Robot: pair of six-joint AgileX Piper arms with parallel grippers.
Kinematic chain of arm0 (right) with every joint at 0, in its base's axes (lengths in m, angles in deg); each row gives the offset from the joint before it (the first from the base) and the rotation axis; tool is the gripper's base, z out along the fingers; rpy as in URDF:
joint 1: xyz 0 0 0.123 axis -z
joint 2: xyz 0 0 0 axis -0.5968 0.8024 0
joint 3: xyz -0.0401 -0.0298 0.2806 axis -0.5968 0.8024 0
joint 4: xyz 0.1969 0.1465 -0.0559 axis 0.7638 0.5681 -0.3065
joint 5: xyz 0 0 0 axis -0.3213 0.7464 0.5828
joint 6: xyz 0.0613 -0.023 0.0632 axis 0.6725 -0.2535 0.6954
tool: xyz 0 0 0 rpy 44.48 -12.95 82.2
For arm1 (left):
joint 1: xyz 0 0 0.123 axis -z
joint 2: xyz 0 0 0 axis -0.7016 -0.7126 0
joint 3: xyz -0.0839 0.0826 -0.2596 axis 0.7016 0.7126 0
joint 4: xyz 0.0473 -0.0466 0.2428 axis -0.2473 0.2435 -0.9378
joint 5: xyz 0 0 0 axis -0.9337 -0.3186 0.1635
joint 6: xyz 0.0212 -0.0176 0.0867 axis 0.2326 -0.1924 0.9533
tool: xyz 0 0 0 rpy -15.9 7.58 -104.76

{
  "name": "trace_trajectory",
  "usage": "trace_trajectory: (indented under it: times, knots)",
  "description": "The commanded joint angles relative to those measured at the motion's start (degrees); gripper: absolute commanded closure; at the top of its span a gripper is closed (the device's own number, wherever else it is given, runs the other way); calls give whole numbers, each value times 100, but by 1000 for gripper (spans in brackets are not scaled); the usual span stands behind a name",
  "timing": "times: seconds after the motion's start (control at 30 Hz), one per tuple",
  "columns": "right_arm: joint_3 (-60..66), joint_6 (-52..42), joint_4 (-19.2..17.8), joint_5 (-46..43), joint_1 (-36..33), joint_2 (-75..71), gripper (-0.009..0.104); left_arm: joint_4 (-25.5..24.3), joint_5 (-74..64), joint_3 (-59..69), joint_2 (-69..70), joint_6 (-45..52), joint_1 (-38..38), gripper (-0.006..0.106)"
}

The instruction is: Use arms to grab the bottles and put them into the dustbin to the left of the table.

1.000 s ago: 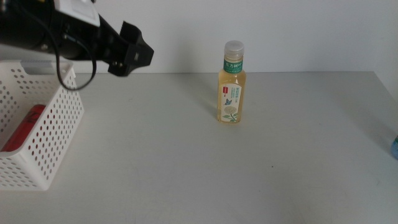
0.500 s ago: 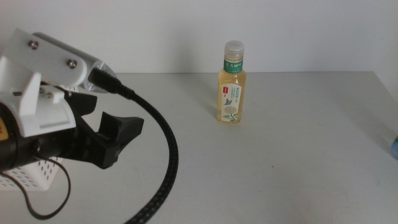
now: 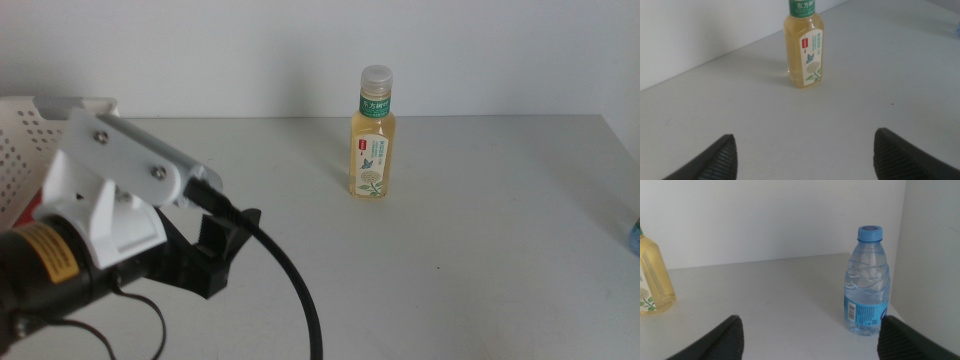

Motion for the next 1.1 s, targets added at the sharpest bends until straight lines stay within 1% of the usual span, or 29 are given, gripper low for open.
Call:
trace_trajectory:
  times: [0.0,0.1,0.17,0.3,0.43,0.73,0.87,1.07]
  knots:
    - [-54,-37,-69,-403,29,-120,1,93,1631,304,-101,2,193,7]
    - [-54,-37,-69,-403,29,-120,1,93,3092,879,-361,-4,339,7]
    - [-54,-37,-69,-403,29,-120,1,93,3797,1094,-613,-70,399,7]
    - [-54,-37,-69,-403,29,-120,1,85,4485,1080,-1290,-131,399,7]
    - [-54,-37,-69,-403,29,-120,1,85,4631,565,-2176,-131,399,7]
    - [-54,-37,-69,-403,29,-120,1,41,4610,-1326,-4232,-430,399,7]
    - [-54,-37,-69,-403,29,-120,1,65,4590,-2068,-4925,-617,399,7]
    - [-54,-37,-69,-403,29,-120,1,177,4552,-3015,-5723,-617,369,7]
